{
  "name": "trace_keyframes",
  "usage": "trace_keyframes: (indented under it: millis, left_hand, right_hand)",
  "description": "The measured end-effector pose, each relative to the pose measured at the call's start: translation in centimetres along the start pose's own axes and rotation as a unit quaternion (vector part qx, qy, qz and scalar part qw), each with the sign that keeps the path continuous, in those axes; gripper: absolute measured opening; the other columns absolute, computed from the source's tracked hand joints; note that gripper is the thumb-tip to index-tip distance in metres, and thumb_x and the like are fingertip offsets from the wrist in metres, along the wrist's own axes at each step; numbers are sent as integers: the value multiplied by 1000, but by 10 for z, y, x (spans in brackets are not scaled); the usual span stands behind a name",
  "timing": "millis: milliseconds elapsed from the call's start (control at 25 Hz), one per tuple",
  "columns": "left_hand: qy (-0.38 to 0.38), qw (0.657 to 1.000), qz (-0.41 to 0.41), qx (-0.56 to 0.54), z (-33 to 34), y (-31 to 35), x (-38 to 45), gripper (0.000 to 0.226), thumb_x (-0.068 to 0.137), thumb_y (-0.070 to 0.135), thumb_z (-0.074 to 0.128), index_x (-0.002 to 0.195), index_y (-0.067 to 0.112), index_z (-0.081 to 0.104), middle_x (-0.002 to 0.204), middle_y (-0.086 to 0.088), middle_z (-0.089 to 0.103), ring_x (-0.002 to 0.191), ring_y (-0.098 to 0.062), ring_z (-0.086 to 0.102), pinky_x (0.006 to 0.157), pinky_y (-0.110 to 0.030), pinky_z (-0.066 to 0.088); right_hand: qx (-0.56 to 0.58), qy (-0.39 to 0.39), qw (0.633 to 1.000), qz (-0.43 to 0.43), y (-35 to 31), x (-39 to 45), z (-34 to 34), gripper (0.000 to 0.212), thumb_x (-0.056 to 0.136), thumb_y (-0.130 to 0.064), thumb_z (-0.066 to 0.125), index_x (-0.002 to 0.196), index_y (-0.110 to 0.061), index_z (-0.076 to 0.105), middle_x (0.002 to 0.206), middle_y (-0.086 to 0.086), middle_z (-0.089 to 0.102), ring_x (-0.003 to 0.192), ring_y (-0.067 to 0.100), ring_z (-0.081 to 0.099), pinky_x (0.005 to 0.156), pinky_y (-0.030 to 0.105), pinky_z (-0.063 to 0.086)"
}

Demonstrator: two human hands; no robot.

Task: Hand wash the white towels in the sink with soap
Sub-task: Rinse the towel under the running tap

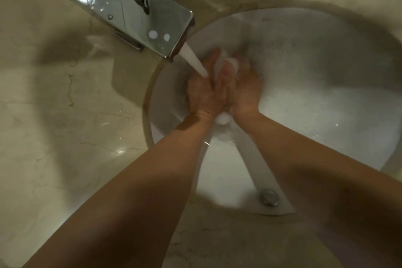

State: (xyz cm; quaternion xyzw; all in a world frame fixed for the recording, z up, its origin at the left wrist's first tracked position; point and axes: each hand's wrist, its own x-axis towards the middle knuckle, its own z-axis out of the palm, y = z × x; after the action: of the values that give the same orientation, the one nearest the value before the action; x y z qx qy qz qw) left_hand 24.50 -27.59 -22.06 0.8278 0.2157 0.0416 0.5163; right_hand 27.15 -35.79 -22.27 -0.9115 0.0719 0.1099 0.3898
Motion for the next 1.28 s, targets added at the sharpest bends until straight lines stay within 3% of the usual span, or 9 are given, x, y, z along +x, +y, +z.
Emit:
trace_keyframes:
  millis: [80, 240, 360, 520, 680, 880, 1080, 1160, 1280]
  left_hand:
    - [14, 999, 3, 31, 5, -2, 4, 63, 88, 52, 43, 128, 9, 66, 126, -9, 68, 119, -11, 56, 100, -5, 32]
    - [61, 991, 76, 87, 12, -10, 14, 59, 98, 54, 42, 108, 4, 72, 103, -16, 73, 98, -33, 68, 95, -36, 49]
    - [73, 979, 126, 140, 14, -15, 19, 50, 102, 43, 38, 105, 7, 73, 101, -12, 73, 97, -27, 66, 94, -18, 40]
    - [60, 976, 132, 163, 15, -9, 22, 53, 103, 42, 33, 98, 7, 73, 97, -11, 71, 93, -29, 65, 88, -29, 45]
    - [74, 993, 31, 91, 10, 1, 13, 49, 97, 42, 41, 109, 6, 71, 109, -13, 70, 105, -31, 64, 98, -37, 46]
    - [327, 918, -211, 81, 18, 28, -16, 80, 61, 64, 83, 112, 3, 68, 112, -18, 66, 109, -37, 59, 94, -45, 43]
    - [114, 906, -401, -69, 4, 39, -21, 93, 63, 87, 63, 125, 17, 60, 120, -2, 63, 114, -25, 60, 100, -38, 45]
    - [74, 904, -398, -136, 0, 37, -26, 80, 66, 88, 58, 110, 22, 66, 108, 3, 67, 105, -21, 65, 95, -35, 49]
    - [91, 926, -321, -177, -6, 50, -29, 65, 73, 79, 60, 109, 25, 65, 121, 0, 62, 106, -17, 63, 100, -36, 50]
  right_hand:
    - [-40, -7, 999, -4, 3, 8, -1, 85, 80, -65, 26, 131, -4, 55, 118, 20, 66, 107, 39, 62, 91, 40, 43]
    - [-31, -16, 999, 6, 6, 20, -1, 85, 73, -69, 28, 122, -9, 62, 116, 16, 67, 106, 36, 63, 86, 35, 45]
    - [-47, -17, 999, -19, 8, 26, 1, 79, 77, -66, 20, 109, -9, 65, 106, 15, 69, 97, 34, 64, 79, 34, 45]
    - [-130, -38, 990, -25, 10, 30, 3, 59, 96, -51, 25, 117, -9, 63, 107, 17, 68, 97, 34, 64, 72, 30, 37]
    - [12, -38, 999, 8, 5, 17, -5, 43, 98, -47, 39, 114, -13, 60, 104, 7, 68, 92, 24, 63, 78, 33, 46]
    - [71, -122, 989, 55, 1, 13, -24, 48, 93, -52, 45, 118, -14, 61, 109, 7, 68, 101, 26, 63, 88, 38, 51]
    - [125, -94, 987, 35, -9, -2, -33, 46, 81, -43, 47, 108, -8, 61, 101, 11, 67, 95, 26, 63, 84, 41, 52]
    - [142, -75, 987, 12, -8, -8, -37, 36, 78, -35, 50, 102, -10, 58, 98, 8, 64, 91, 22, 61, 83, 43, 51]
    - [204, -43, 978, -15, -10, -25, -44, 31, 77, -30, 49, 103, -12, 49, 98, 2, 54, 90, 17, 53, 84, 42, 50]
